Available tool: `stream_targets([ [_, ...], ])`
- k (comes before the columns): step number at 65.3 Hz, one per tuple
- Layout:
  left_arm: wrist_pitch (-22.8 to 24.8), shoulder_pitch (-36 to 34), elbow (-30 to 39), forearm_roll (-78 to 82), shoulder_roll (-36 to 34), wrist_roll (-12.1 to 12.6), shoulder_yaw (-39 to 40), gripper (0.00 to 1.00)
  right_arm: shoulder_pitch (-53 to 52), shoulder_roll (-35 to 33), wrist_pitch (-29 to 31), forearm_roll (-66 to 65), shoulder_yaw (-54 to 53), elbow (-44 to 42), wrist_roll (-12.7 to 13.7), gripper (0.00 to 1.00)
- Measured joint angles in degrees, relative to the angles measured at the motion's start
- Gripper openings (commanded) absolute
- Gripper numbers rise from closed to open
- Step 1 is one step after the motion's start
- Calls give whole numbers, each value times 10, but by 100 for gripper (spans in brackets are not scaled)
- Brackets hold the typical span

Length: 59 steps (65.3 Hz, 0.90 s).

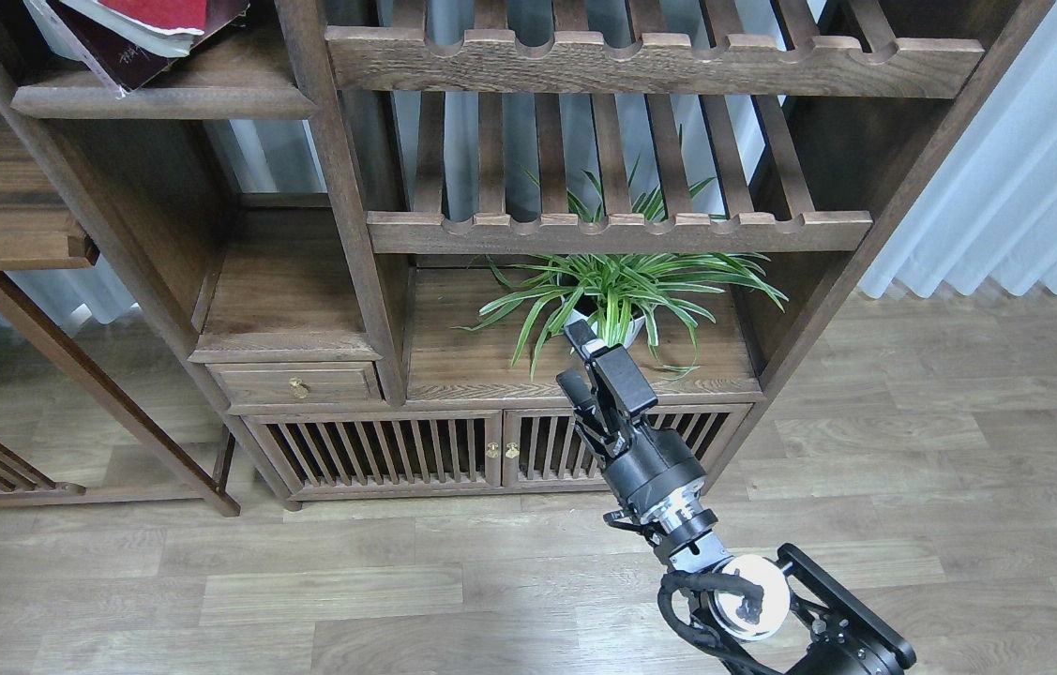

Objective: Organize books on shelf

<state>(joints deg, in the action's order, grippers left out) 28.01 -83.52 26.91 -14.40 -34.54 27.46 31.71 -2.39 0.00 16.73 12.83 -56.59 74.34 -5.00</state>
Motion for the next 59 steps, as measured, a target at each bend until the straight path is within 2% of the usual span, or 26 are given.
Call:
stream_targets([
  [13,0,-17,-53,26,19,5,-16,9,0,0,7,0,0,1,0,99],
  [21,0,-38,-102,29,54,5,-16,10,0,0,11,0,1,2,0,99],
  [29,0,-63,-161,30,95,5,-16,16,0,0,12,0,2,2,0,99],
  [34,0,-74,-200,30,121,5,-16,27,1,0,12,-1,3,2,0,99],
  [35,0,-75,-204,30,125,5,-17,34,1,0,12,-1,3,2,0,99],
  [37,0,-78,-216,30,133,5,-17,40,1,0,12,-1,3,2,0,99],
  [38,0,-79,-220,30,137,5,-18,47,1,0,12,-1,3,2,0,99],
  [42,0,-81,-232,34,148,5,-19,62,3,0,13,-1,3,3,0,99],
  [43,0,-81,-235,37,152,3,-19,70,3,0,14,-1,3,4,0,99],
  [46,0,-82,-238,47,158,-7,-19,80,6,0,16,-1,2,4,0,99],
  [53,0,-84,-236,63,167,-35,-19,91,11,0,22,-4,2,6,0,99],
  [56,0,-86,-235,65,170,-45,-18,99,14,0,25,-7,1,7,0,99],
  [59,0,-86,-233,66,170,-51,-16,99,16,0,27,-10,1,7,0,99],
])
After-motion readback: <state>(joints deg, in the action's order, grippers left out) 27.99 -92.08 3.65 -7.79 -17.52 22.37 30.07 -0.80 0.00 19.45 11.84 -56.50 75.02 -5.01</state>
